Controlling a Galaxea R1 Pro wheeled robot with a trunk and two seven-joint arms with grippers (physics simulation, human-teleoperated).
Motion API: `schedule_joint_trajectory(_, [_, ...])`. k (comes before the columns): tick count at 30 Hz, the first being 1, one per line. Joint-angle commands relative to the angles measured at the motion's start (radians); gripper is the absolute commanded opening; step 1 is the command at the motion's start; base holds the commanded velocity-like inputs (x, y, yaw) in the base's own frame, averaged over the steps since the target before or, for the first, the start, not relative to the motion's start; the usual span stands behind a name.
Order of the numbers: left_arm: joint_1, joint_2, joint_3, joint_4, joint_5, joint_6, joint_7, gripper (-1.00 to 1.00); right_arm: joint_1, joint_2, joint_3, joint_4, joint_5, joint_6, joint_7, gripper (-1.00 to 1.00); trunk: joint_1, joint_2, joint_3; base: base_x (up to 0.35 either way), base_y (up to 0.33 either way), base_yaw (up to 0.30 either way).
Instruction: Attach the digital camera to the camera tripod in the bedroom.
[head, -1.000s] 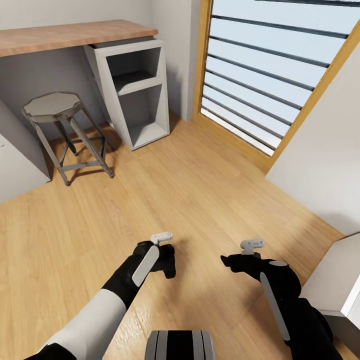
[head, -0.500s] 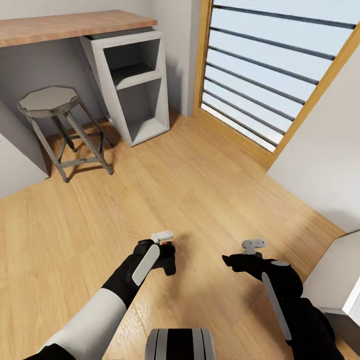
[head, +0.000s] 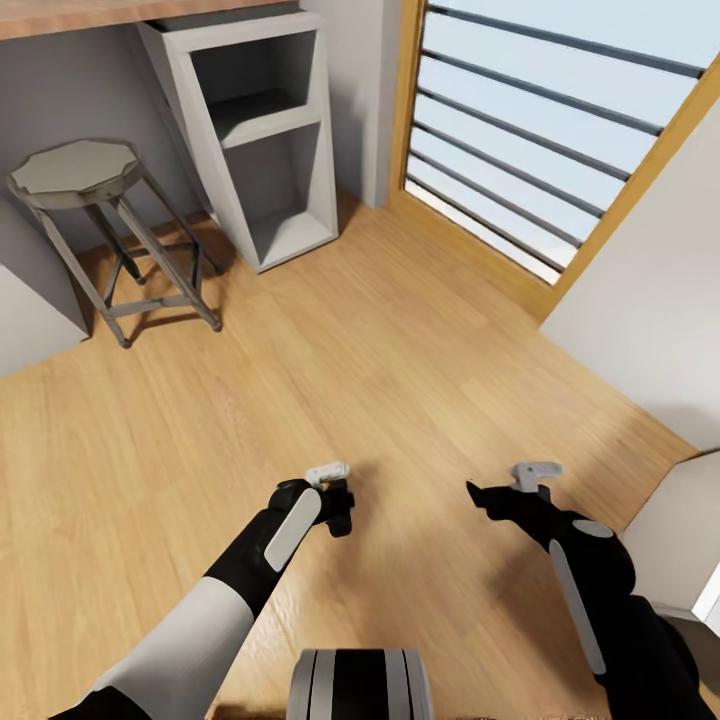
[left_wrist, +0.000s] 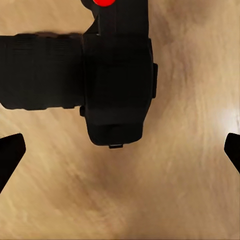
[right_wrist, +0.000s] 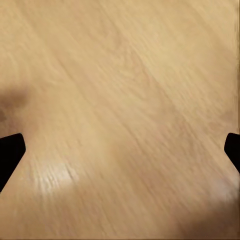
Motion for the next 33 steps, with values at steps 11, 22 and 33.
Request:
schedule_joint_trajectory(11, [-0.001, 0.0, -0.003, -0.009, 0.011, 0.0, 0.016, 1.0, 0.004, -0.008, -0.016, -0.001, -0.001, -0.056, 0.022, 1.0, 0.003, -0.002, -0.028, 0.0, 0.0, 0.0])
schedule_joint_trajectory(22, [-0.001, 0.0, -0.004, -0.039, 0.007, -0.005, 0.023, 1.0, 0.005, -0.007, -0.014, -0.001, -0.001, -0.059, 0.023, 1.0, 0.003, -0.002, -0.028, 0.0, 0.0, 0.0])
schedule_joint_trajectory(33, [-0.001, 0.0, -0.005, -0.048, 0.004, -0.011, 0.024, 1.0, 0.005, -0.005, -0.012, -0.001, 0.0, -0.059, 0.023, 1.0, 0.007, -0.004, -0.063, 0.0, 0.0, 0.0])
